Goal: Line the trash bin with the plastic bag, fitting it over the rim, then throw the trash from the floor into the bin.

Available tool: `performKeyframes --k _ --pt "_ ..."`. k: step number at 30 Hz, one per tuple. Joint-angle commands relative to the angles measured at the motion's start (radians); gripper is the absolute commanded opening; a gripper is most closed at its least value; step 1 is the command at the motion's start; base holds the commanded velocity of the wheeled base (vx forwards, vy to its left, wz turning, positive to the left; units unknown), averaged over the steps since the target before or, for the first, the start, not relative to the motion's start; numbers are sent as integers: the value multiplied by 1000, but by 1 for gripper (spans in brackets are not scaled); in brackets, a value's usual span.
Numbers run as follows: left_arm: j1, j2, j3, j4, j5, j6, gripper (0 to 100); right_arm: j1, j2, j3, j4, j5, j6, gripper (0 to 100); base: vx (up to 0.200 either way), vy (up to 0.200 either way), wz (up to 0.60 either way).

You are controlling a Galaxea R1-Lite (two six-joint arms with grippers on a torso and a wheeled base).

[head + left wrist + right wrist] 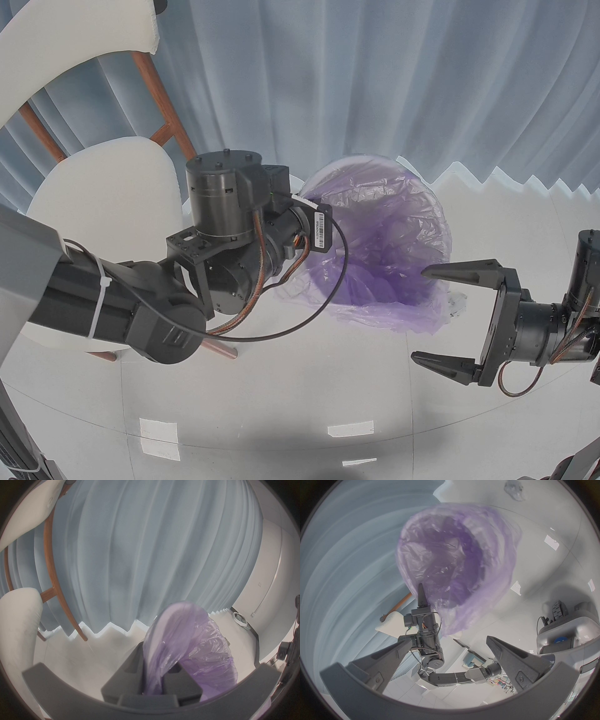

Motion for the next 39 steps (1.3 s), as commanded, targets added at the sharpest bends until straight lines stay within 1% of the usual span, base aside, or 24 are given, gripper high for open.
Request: performKeyframes --k 1,6,7,11,15,17,19,20,21,22,23,24,26,27,29,34,36,39 --pt "-7 4 -17 1 7 -1 0 19 51 -7 -7 -1 2 100 0 0 0" --pt "-12 4 -20 0 7 -3 0 20 101 -46 -18 -2 1 100 0 0 0" --pt "-13 4 -19 0 7 -1 0 20 112 -59 -18 -7 1 0 0 0 0" --pt "-16 4 -19 -2 6 -1 0 20 170 -99 -19 -67 -4 0 0 0 0" --pt "-20 -5 -20 -3 7 -6 0 25 187 -132 -16 -70 -14 0 0 0 0" --pt "-16 -7 -19 -2 13 -6 0 54 178 -132 -16 -79 -47 0 0 0 0" --pt "-9 -7 -20 0 26 -6 0 92 144 -104 -9 -111 -139 0 0 0 0" --pt "-9 -7 -20 0 26 -6 0 92 144 -104 -9 -111 -139 0 0 0 0" --pt "-7 -7 -25 5 27 -8 0 151 109 -38 -6 -134 -243 0 0 0 0" --pt "-7 -7 -29 6 27 -9 0 187 97 2 -9 -142 -298 0 0 0 0" --pt "-7 -8 -33 8 29 -12 0 234 84 53 -12 -148 -375 0 0 0 0" --pt "-7 -8 -34 11 29 -17 0 264 83 91 -13 -154 -436 0 0 0 0" --pt "-7 -10 -36 12 29 -20 0 298 89 145 -13 -156 -518 0 0 0 0" --pt "-7 -10 -36 12 29 -20 0 306 97 158 -13 -156 -533 0 0 0 0" --pt "-7 -10 -40 12 30 -20 0 315 124 168 -16 -156 -536 0 0 0 0" --pt "-20 -13 -71 46 42 -44 0 309 222 138 -45 -168 -537 0 0 0 0" --pt "-29 -19 -92 71 49 -77 0 307 271 119 -87 -183 -537 0 0 0 0" --pt "-46 -27 -118 121 84 -124 0 309 356 80 -147 -231 -537 0 0 0 0"
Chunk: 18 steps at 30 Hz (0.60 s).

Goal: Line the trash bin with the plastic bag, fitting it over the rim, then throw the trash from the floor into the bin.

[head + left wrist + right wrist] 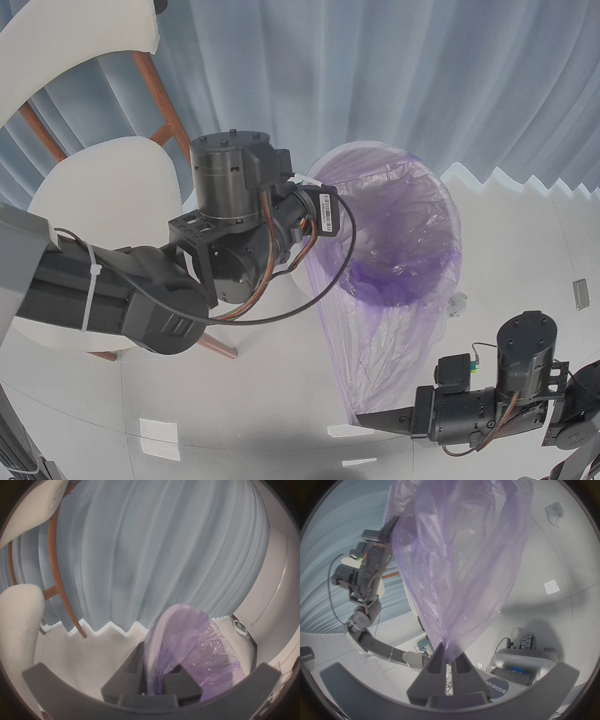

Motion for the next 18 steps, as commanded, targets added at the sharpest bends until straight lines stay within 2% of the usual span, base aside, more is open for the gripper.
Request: performKeyframes --k 1,9,18 --pt "-27 -16 -52 61 42 -60 0 10 172 -63 -70 -60 -3 0 0 0 0" --pt "-22 -39 -53 67 46 -70 0 4 291 -112 -135 -135 0 0 0 0 0" --pt "-18 -67 -38 78 46 -73 0 -93 363 -158 -260 -176 14 0 0 0 0"
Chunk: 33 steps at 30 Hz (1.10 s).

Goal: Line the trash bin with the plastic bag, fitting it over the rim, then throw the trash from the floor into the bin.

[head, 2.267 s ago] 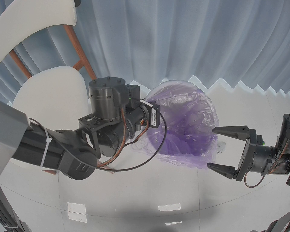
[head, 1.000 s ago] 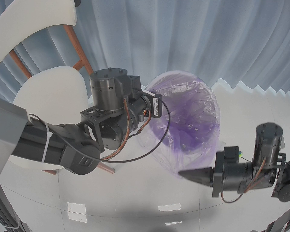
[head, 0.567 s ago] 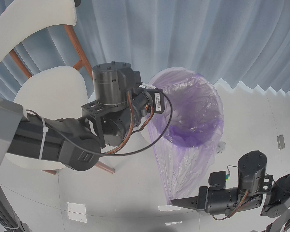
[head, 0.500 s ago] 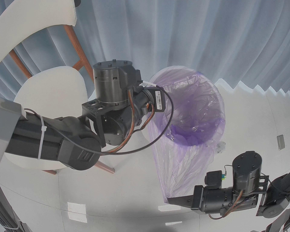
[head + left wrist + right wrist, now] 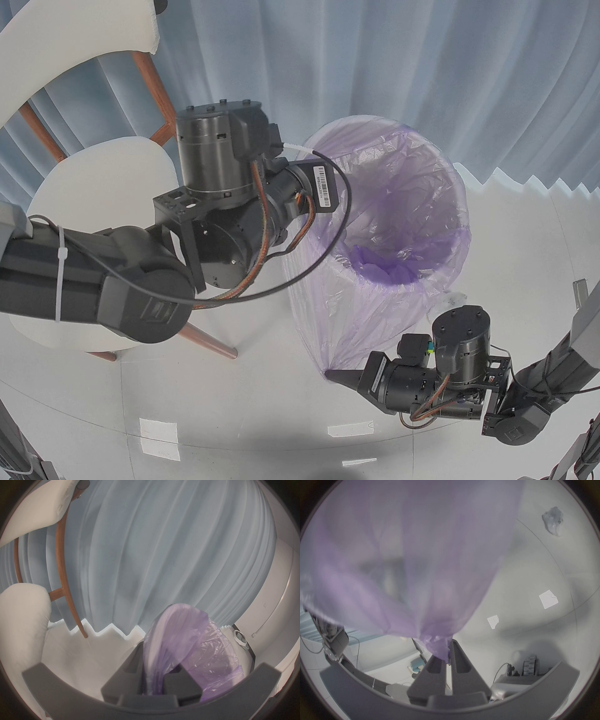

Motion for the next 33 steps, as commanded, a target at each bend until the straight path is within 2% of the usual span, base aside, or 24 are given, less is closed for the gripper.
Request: performKeyframes --k 1,5,13,14,19,24,27,33 --pt "-1 -21 12 9 0 -3 0 -46 59 -37 -54 -19 5 0 0 0 0" --pt "-3 -22 19 9 0 -3 0 -47 82 -67 -106 -22 1 0 0 0 0" --pt "-8 -45 58 7 0 -6 0 -47 127 -98 -119 -27 -5 0 0 0 0" --pt "-8 -50 63 7 0 -6 0 -47 128 -101 -119 -30 -5 100 0 0 0" --pt "2 -57 85 6 2 -6 0 -30 90 -80 -123 -53 -2 100 0 0 0" --pt "6 -76 103 6 3 -5 0 10 -91 117 -151 -53 -46 100 0 0 0" --pt "5 -105 161 -2 6 -5 0 -3 -246 302 -260 -46 -114 100 0 0 0" --pt "20 -123 195 -4 5 -6 0 -30 -336 506 -387 -45 -141 100 0 0 0"
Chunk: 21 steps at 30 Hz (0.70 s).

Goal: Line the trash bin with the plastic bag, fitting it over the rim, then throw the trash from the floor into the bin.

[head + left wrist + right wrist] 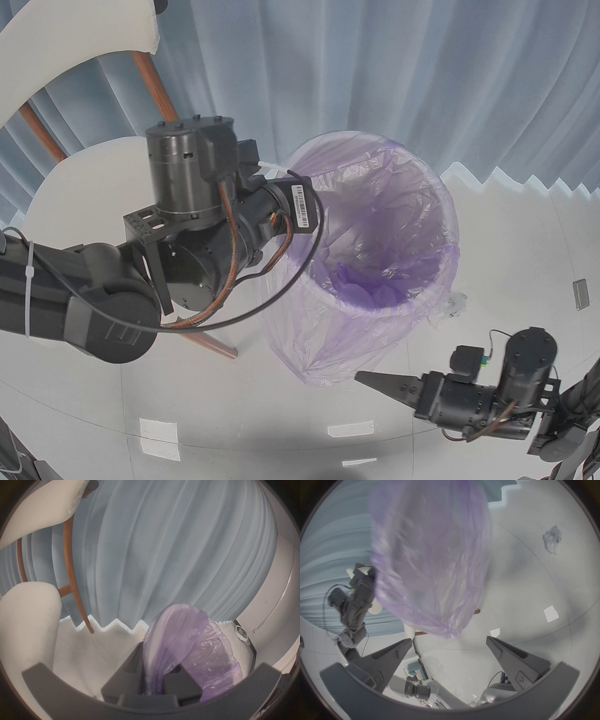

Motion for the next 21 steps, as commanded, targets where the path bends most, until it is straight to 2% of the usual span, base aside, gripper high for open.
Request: performKeyframes --k 1,5,10,17,21 --pt "12 -39 62 -6 1 -1 0 -20 -199 212 -113 3 -45 100 0 0 0" --pt "3 -33 68 -17 3 1 0 -46 -199 187 -115 3 -48 100 0 0 0" --pt "1 -31 68 -18 3 1 0 -119 -168 135 -113 6 -48 100 0 0 0" --pt "0 -33 68 -18 1 1 0 -249 -153 84 -112 101 -50 100 0 0 0" --pt "0 -33 70 -18 1 1 0 -338 -119 43 -112 135 -88 100 0 0 0"
